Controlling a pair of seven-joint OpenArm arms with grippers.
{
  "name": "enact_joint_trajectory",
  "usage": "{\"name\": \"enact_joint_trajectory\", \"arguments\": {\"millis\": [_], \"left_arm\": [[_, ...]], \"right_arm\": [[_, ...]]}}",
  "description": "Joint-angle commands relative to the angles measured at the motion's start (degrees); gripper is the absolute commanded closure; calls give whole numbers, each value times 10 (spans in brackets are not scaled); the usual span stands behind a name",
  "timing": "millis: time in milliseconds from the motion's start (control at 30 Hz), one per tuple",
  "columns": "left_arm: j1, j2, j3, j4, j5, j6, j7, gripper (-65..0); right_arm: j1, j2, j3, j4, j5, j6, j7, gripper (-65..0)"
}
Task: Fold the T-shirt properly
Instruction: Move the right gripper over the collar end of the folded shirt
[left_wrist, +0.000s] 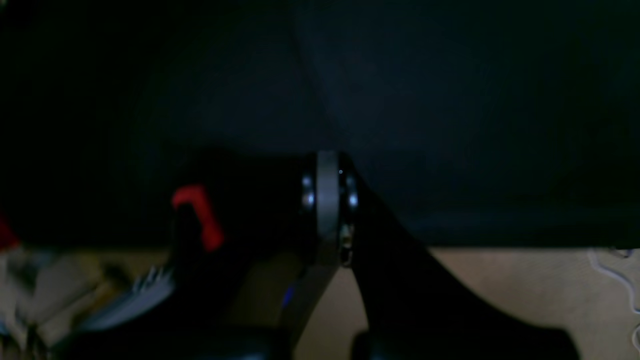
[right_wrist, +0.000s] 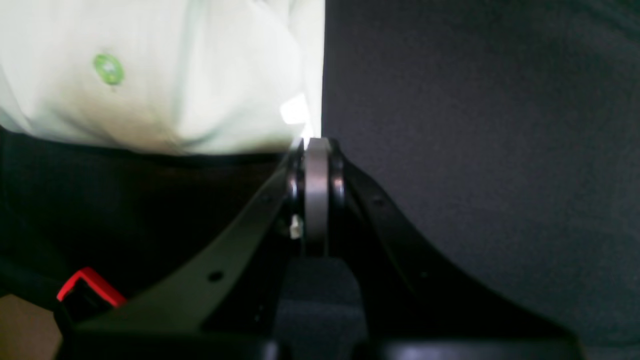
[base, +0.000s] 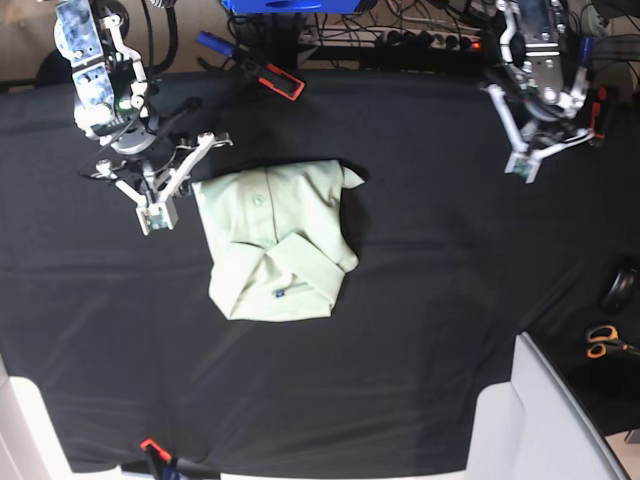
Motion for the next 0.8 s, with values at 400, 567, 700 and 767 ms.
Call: {"name": "enact_joint_trajectory", "arguments": {"millis": [400, 567, 700, 767], "left_arm": [[0, -3, -5, 17, -3, 8, -10, 0], [-1, -4, -5, 17, -3, 8, -10, 0], [0, -3, -5, 17, -3, 8, -10, 0], [0, -3, -7, 17, -3, 8, -10, 0]], "right_arm": [[61, 1, -147, 26, 1, -2, 9, 0], [112, -19, -198, -18, 1, -2, 11, 0], [151, -40, -207, -69, 2, -2, 11, 0], [162, -48, -209, -93, 2, -1, 11, 0]]}}
